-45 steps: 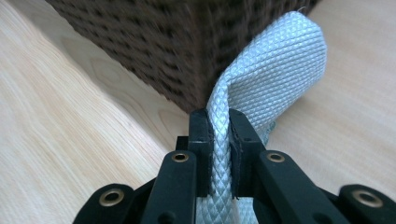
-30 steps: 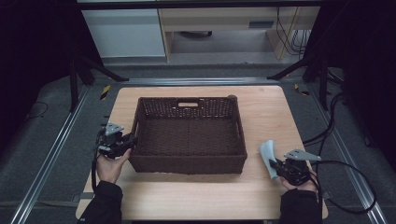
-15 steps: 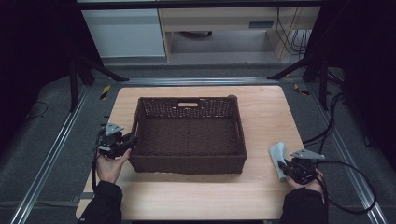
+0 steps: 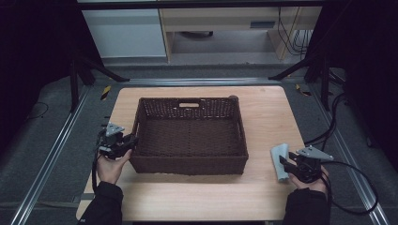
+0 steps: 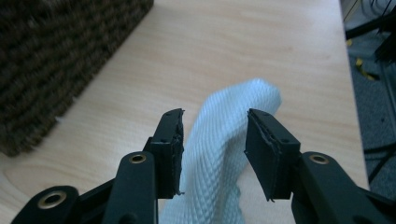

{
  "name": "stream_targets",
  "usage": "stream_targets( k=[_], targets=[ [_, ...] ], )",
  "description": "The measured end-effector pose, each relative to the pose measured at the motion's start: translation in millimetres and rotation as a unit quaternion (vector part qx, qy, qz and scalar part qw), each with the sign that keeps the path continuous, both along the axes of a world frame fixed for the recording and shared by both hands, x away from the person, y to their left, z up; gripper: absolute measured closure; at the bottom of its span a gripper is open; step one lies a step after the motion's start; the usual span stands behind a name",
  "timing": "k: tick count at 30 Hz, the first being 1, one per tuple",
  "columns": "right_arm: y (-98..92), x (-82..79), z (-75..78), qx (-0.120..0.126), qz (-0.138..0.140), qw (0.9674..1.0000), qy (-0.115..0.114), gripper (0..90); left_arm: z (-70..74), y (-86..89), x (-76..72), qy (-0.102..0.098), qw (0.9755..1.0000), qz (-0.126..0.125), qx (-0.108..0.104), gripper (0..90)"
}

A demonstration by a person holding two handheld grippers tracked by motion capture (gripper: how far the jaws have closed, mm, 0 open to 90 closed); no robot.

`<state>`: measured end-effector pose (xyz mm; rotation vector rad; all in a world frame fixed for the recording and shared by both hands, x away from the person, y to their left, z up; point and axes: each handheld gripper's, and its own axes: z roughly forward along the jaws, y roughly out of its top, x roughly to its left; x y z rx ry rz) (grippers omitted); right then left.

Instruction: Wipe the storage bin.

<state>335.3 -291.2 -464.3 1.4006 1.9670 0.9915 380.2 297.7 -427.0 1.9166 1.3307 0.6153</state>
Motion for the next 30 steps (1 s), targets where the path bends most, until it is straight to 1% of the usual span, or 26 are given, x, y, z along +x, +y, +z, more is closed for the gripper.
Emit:
stream_targets(
  k=[2, 5, 9, 10, 15, 17, 22, 24, 27, 30],
  targets=[
    [1.2, 0.3, 5.2, 0.011, 0.004, 0.9999, -0.006, 56.6, 0.2, -0.1, 0.2, 0.001, 1.0, -0.002, 0.002, 67.6],
    [5.8, 0.8, 13.5, 0.018, 0.015, 0.9996, -0.015, 57.8, 0.4, -0.4, 0.3, 0.002, 1.0, -0.003, 0.003, 68.1],
    [17.6, 3.2, 25.5, 0.02, 0.036, 0.9988, -0.026, 58.5, 0.5, -0.4, 0.3, 0.002, 1.0, -0.003, 0.003, 68.2],
    [20.6, 4.0, 28.2, 0.022, 0.041, 0.9985, -0.028, 58.6, 0.5, -0.5, 0.3, 0.002, 1.0, -0.003, 0.002, 68.3],
    [35.7, 7.6, 40.0, 0.049, 0.065, 0.9961, -0.035, 60.2, 0.7, -0.3, 0.9, 0.004, 1.0, -0.004, 0.001, 68.4],
    [41.0, 10.2, 44.7, 0.053, 0.072, 0.9952, -0.037, 60.6, 0.9, -0.5, 1.0, 0.005, 1.0, -0.005, 0.002, 68.5],
    [56.5, 22.2, 57.6, 0.064, 0.087, 0.993, -0.048, 61.1, 1.0, -0.7, 0.9, 0.005, 1.0, -0.004, 0.002, 68.7],
    [64.1, 28.3, 61.4, 0.073, 0.093, 0.9917, -0.051, 62.1, 0.9, -0.4, 1.1, 0.005, 1.0, -0.004, 0.0, 68.7],
    [75.9, 38.9, 63.0, 0.081, 0.107, 0.9898, -0.048, 63.2, 0.9, 0.1, 1.2, 0.006, 1.0, -0.004, -0.004, 68.6],
    [86.5, 48.1, 60.2, 0.074, 0.115, 0.9898, -0.04, 63.7, 0.6, 0.6, 1.6, 0.005, 0.9999, -0.005, -0.008, 68.5]
  ],
)
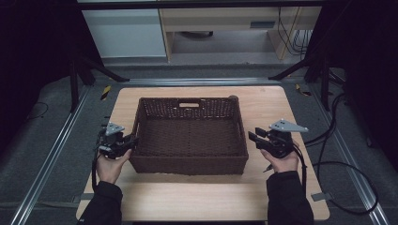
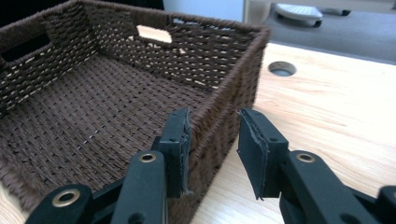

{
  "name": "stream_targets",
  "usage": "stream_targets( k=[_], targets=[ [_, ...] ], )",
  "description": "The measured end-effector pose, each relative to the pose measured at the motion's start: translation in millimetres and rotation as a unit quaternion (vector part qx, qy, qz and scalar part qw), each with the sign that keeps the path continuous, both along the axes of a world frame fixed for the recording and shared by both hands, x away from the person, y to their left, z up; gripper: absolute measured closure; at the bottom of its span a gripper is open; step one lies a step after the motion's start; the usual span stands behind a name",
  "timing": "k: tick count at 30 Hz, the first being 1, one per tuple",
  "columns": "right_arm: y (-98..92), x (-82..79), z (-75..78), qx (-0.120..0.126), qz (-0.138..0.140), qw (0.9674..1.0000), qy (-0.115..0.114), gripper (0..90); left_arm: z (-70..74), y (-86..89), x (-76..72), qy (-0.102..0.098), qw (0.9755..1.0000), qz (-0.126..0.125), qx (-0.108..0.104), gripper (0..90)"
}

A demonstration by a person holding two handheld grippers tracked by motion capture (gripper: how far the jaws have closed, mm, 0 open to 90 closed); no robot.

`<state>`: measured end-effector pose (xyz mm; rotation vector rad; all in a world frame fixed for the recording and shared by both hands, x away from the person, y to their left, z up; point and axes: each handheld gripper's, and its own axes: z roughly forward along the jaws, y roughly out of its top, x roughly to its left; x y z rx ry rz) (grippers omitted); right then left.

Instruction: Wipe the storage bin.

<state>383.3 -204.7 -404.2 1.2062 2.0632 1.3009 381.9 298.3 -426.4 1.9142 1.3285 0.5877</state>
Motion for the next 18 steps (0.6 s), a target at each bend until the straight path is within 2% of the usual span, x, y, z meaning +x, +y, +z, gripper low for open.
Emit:
stream_targets(
  k=[3, 6, 10, 14, 18],
  targets=[
    [7.3, 6.5, -4.9, -0.007, 0.004, 0.9999, 0.01, 65.4, -0.5, 1.2, 0.6, 0.0, 1.0, -0.002, -0.006, 67.9],
    [8.2, 9.9, -9.0, -0.009, -0.003, 0.9999, 0.012, 69.1, -0.5, 1.5, 0.5, -0.001, 1.0, -0.002, -0.006, 66.5],
    [5.8, 11.2, -16.3, -0.019, -0.004, 0.9995, 0.024, 68.6, 0.2, 2.5, 0.8, -0.005, 1.0, 0.002, 0.001, 60.0],
    [3.6, 9.0, -10.0, -0.006, -0.008, 0.9999, 0.011, 68.2, 0.6, 1.1, -0.1, -0.004, 1.0, 0.003, 0.007, 59.6],
    [6.5, 5.9, -0.5, 0.004, 0.002, 1.0, -0.006, 66.4, 1.4, 0.7, -0.8, -0.003, 0.9999, 0.003, 0.01, 59.7]
  ],
)
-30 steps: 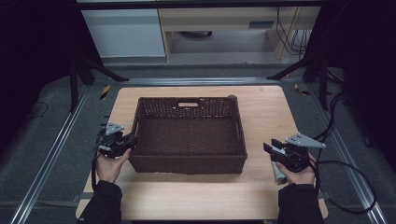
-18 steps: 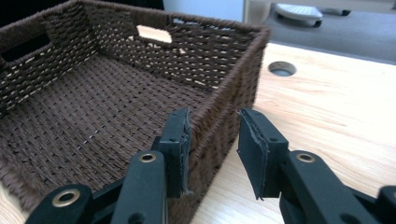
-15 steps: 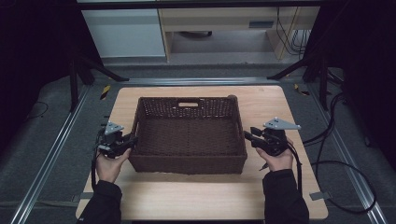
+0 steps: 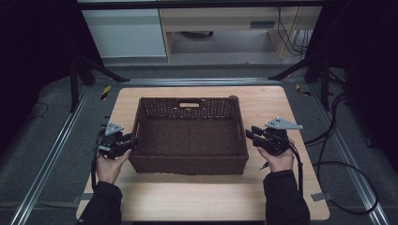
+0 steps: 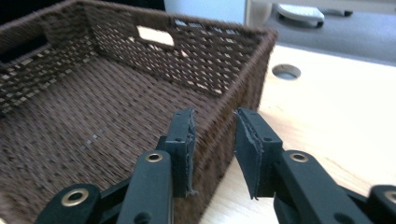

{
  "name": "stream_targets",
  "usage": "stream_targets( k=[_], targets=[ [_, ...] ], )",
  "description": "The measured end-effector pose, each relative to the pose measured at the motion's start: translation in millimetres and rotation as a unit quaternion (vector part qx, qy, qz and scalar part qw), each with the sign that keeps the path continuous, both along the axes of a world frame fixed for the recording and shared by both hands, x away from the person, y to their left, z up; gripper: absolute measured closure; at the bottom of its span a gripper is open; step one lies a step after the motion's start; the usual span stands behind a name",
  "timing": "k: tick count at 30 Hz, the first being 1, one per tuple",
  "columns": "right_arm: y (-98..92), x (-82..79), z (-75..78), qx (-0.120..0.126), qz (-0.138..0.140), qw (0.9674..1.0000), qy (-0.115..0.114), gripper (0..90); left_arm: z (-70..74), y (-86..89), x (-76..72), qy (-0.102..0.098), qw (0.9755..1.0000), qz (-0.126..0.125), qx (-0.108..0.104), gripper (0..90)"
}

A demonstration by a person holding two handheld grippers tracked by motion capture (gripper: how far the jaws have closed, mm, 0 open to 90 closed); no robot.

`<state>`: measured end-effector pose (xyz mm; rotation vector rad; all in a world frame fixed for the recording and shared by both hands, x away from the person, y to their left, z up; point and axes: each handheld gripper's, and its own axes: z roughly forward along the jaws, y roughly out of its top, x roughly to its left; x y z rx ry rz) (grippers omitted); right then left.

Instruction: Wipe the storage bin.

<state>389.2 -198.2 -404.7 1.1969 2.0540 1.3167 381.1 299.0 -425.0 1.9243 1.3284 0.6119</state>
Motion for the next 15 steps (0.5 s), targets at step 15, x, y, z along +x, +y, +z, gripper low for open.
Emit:
stream_targets(
  k=[15],
  targets=[
    [12.4, 2.9, -13.1, -0.008, 0.02, 0.9994, 0.027, 73.7, 10.4, -4.4, -22.3, -0.018, 0.9997, -0.013, 0.01, 65.0]
  ],
)
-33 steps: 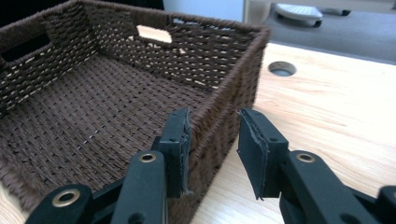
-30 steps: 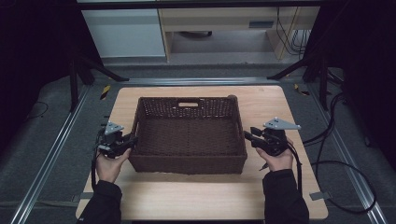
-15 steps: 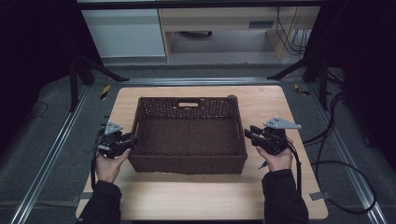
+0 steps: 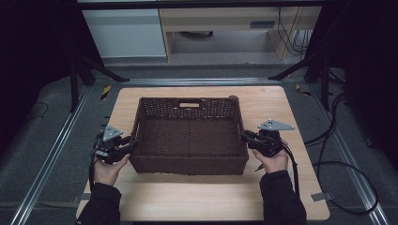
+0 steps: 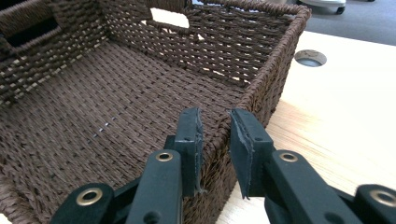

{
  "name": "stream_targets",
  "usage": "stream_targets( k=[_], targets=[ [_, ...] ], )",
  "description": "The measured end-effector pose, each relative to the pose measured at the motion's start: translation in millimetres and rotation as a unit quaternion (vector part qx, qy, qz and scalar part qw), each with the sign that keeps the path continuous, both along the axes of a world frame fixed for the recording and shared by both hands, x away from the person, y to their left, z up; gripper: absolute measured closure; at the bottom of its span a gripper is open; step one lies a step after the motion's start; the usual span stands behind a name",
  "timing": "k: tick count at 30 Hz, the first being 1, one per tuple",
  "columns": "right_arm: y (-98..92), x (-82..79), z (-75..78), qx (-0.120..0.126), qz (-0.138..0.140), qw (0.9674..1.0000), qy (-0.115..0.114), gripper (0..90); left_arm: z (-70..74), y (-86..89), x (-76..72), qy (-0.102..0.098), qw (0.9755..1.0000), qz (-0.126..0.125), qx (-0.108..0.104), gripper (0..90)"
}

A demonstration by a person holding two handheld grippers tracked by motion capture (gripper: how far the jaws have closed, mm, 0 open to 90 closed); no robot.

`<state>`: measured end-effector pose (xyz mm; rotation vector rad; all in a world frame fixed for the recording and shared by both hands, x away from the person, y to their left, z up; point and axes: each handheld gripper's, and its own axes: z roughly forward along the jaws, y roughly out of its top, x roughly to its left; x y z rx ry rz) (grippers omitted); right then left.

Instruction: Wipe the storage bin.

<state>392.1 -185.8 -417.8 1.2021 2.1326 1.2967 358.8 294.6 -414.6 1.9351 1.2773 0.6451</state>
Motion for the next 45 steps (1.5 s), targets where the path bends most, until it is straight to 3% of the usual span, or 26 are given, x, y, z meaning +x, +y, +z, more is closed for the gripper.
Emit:
stream_targets(
  k=[9, 10, 16, 18, 20, 22, 25, 29, 34, 39, 42, 45],
  targets=[
    [-1.4, -16.9, 6.5, -0.004, 0.02, 0.9996, 0.021, 72.3, -3.7, 4.1, 6.3, 0.005, 0.9998, 0.006, -0.018, 73.4],
    [-1.1, -17.1, 8.0, -0.007, 0.019, 0.9996, 0.018, 67.7, -3.9, 4.2, 7.0, 0.005, 0.9998, 0.006, -0.019, 73.7],
    [4.3, -5.6, 3.3, -0.016, -0.006, 0.9998, -0.005, 59.0, -5.1, 4.2, 14.1, 0.0, 0.9998, 0.01, -0.019, 75.5],
    [5.3, -1.5, -0.5, -0.023, -0.016, 0.9996, -0.01, 59.4, -5.3, 5.7, 15.1, 0.001, 0.9997, 0.007, -0.024, 75.5],
    [5.8, 0.1, -2.7, -0.012, -0.012, 0.9998, -0.003, 63.5, -5.1, 7.0, 14.9, -0.003, 0.9997, 0.006, -0.023, 74.0],
    [6.9, -1.2, -3.3, -0.018, -0.015, 0.9997, -0.006, 64.5, -4.4, 8.8, 12.9, -0.003, 0.9996, 0.009, -0.025, 65.7],
    [6.2, -4.2, -3.3, -0.014, -0.02, 0.9997, 0.0, 66.3, -1.9, 12.1, 6.6, -0.006, 0.9995, 0.006, -0.03, 63.4],
    [6.9, -10.6, -1.1, -0.022, -0.018, 0.9996, 0.007, 65.4, -1.4, 12.3, 2.9, -0.005, 0.9995, -0.003, -0.03, 69.0],
    [6.0, -18.1, 3.1, -0.023, -0.007, 0.9996, 0.015, 62.2, -1.7, 10.0, 7.6, -0.001, 0.9997, 0.004, -0.025, 77.0],
    [6.6, -13.0, 3.7, -0.018, -0.015, 0.9997, -0.006, 54.0, -3.4, 11.9, 13.7, -0.004, 0.9994, 0.009, -0.033, 78.7],
    [5.2, -6.1, -1.3, -0.023, -0.029, 0.9993, -0.011, 53.6, -4.2, 11.9, 14.8, -0.007, 0.9993, 0.012, -0.034, 79.1],
    [4.9, -4.9, -4.4, -0.008, -0.02, 0.9998, -0.004, 59.5, -2.7, 12.0, 13.4, -0.013, 0.9995, 0.014, -0.026, 75.1]
  ],
)
